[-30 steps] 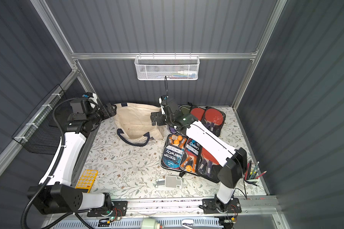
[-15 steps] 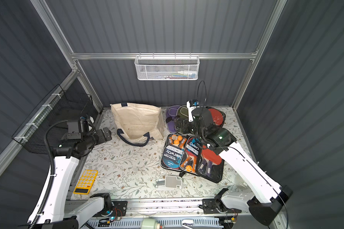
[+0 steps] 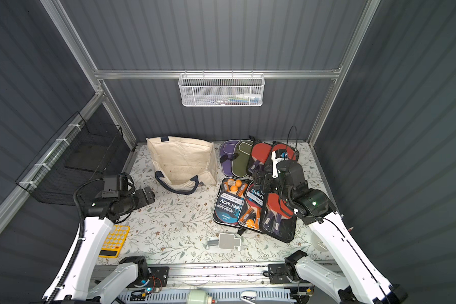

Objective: Remove the ping pong set from the canvas bag
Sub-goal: Reset both arms

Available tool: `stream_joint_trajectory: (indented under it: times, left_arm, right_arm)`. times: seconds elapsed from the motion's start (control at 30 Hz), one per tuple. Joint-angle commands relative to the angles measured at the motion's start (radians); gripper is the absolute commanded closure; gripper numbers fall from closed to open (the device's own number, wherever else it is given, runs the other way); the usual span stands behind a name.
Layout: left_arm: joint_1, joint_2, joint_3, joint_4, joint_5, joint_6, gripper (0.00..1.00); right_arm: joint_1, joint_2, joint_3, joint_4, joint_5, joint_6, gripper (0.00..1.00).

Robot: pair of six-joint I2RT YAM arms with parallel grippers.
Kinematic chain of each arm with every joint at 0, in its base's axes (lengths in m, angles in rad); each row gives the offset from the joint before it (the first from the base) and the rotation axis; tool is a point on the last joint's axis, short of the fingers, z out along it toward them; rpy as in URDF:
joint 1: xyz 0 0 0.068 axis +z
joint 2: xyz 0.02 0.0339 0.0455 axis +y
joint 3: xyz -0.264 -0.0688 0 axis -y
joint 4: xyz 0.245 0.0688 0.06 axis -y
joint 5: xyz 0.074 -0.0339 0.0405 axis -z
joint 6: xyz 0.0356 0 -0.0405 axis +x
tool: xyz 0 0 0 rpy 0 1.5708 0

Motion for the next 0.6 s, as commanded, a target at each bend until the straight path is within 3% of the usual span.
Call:
stream_joint_trajectory:
  times: [0.0,0.23,0.57]
  left_arm:
    - [-0.008,0.023,-0.046,0.098,0.035,-0.028,0.00]
    - [-0.008,0.125,-0.142,0.252,-0.004,-0.061,0.00]
    - [-0.009,0.310,-0.154,0.418,-0.042,-0.066,0.01]
  right_arm:
    - [-0.025,0.008,-0.015,-0.014,-0.024,0.003,0.01]
    - [-0.100,0.008,-0.064,0.008,-0.083,0.015,0.01]
    - [-0.266,-0.005,-0.223,0.137,-0.162,0.018,0.01]
